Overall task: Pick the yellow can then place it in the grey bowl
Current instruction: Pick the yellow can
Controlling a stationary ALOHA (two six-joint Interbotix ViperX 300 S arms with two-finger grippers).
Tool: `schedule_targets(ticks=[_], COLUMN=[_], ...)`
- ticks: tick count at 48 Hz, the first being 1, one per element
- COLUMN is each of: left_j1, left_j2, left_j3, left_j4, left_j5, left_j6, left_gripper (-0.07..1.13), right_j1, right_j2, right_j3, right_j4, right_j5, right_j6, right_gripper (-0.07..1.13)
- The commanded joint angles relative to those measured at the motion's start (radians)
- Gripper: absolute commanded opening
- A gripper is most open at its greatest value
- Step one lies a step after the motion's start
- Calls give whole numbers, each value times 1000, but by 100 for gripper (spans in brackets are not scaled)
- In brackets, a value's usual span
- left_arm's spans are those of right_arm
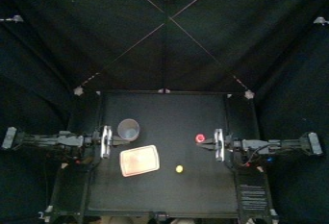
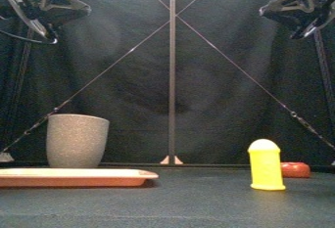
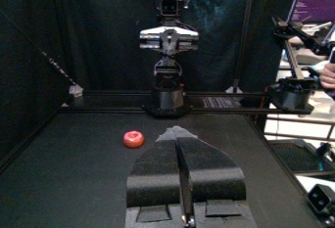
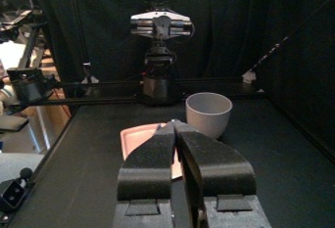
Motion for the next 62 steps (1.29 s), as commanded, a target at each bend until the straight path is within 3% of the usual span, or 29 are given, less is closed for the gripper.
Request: schedule_targets(ticks=[1, 13, 24, 29, 42, 47, 62], left_j1=[6, 31, 57, 60, 64, 64, 66], left_j2=[14, 14, 14, 14, 14, 15, 15], left_j3=[-29, -29, -20, -17, -15, -14, -11], left_j4=[0, -2, -2, -2, 2, 0, 0], left_j5=[11, 15, 15, 14, -6, -6, -6], left_j6=[3, 3, 3, 3, 5, 3, 3], left_gripper=[-2, -1, -1, -1, -1, -1, -1], right_j1=[0, 20, 155, 184, 193, 190, 187], right_j2=[44, 270, 485, 565, 718, 753, 824], right_j3=[-6, -21, -60, -92, -189, -198, -170], right_j4=[2, -3, 18, 49, 123, 132, 135], right_j5=[-2, -3, -25, -48, -224, -241, -146], right_j6=[5, 11, 11, 11, 0, 0, 8], right_gripper=[-4, 2, 6, 18, 74, 89, 94])
